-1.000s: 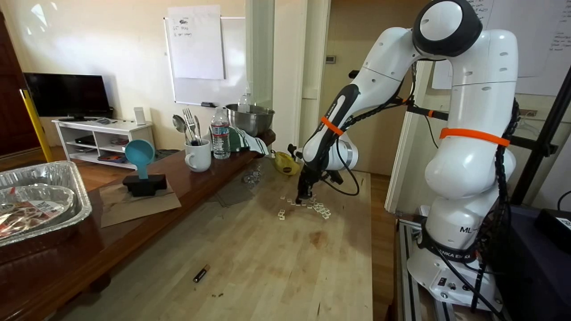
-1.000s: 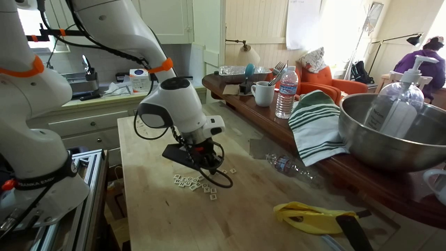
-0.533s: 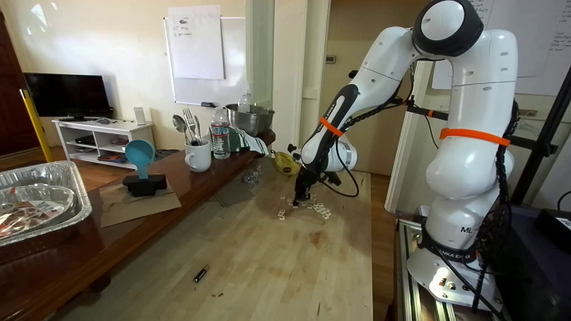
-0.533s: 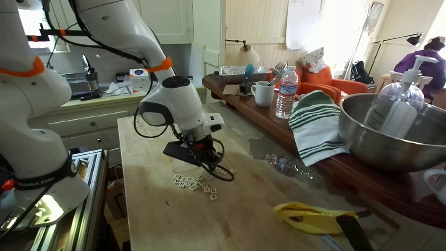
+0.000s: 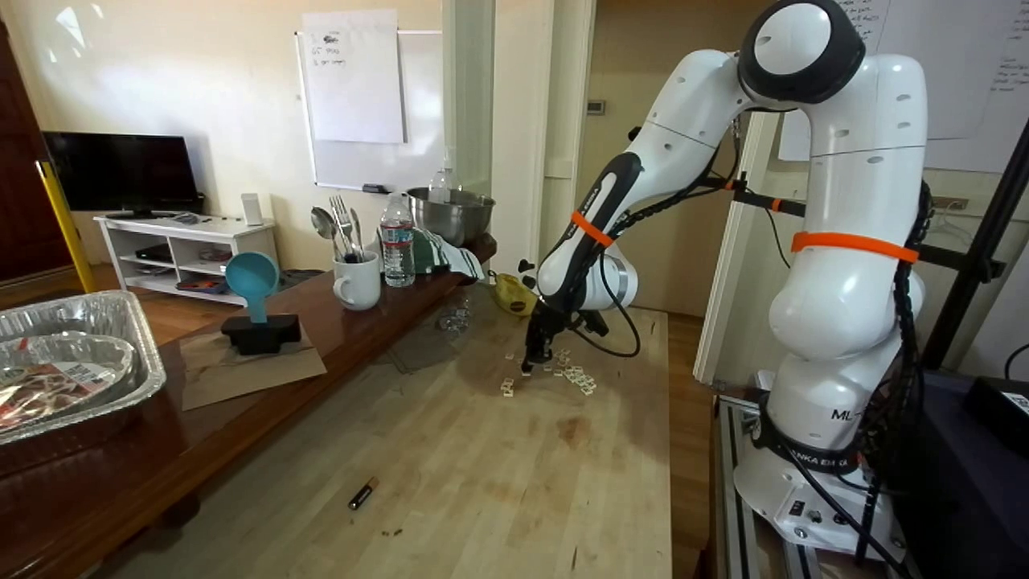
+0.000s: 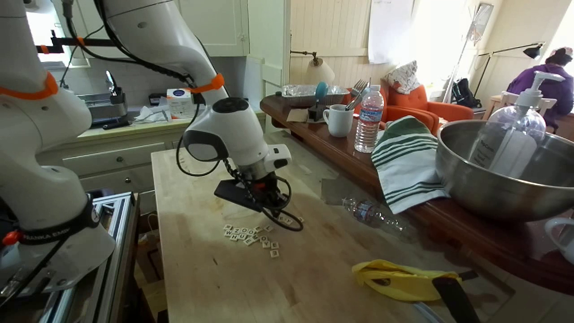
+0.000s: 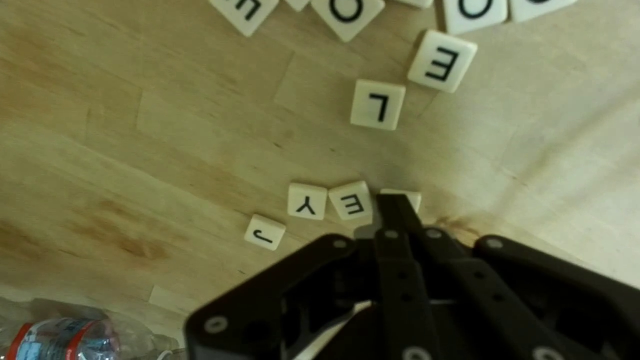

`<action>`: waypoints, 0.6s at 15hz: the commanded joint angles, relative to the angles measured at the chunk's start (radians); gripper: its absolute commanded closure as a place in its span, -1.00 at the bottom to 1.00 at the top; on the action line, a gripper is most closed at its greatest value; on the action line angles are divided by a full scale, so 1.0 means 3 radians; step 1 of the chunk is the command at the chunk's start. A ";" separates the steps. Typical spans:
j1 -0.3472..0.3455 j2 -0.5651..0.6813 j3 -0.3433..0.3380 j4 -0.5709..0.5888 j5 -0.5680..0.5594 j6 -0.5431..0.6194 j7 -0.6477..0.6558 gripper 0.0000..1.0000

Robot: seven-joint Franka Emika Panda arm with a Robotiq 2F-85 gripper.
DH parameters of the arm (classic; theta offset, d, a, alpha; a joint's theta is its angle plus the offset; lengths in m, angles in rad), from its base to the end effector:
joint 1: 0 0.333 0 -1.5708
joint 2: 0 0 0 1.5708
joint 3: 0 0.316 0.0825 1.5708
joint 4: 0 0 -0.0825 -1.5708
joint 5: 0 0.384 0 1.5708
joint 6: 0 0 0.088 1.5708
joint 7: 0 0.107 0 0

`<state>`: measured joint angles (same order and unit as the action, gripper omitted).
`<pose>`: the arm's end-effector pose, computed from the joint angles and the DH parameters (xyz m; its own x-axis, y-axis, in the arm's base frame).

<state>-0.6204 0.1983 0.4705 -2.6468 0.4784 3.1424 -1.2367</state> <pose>0.4327 -0.0989 0.2102 0.7855 0.5480 0.2875 0.5283 -0.8358 0.1498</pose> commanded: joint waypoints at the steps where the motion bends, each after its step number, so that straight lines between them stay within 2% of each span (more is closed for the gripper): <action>1: 0.0087 0.0234 -0.0038 0.0108 0.0006 0.0079 0.0103 1.00; 9: 0.0177 0.0304 -0.0067 0.0201 0.0011 0.0003 0.0282 1.00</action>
<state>-0.5894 0.2288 0.4609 -2.6065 0.4784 3.1424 -1.1778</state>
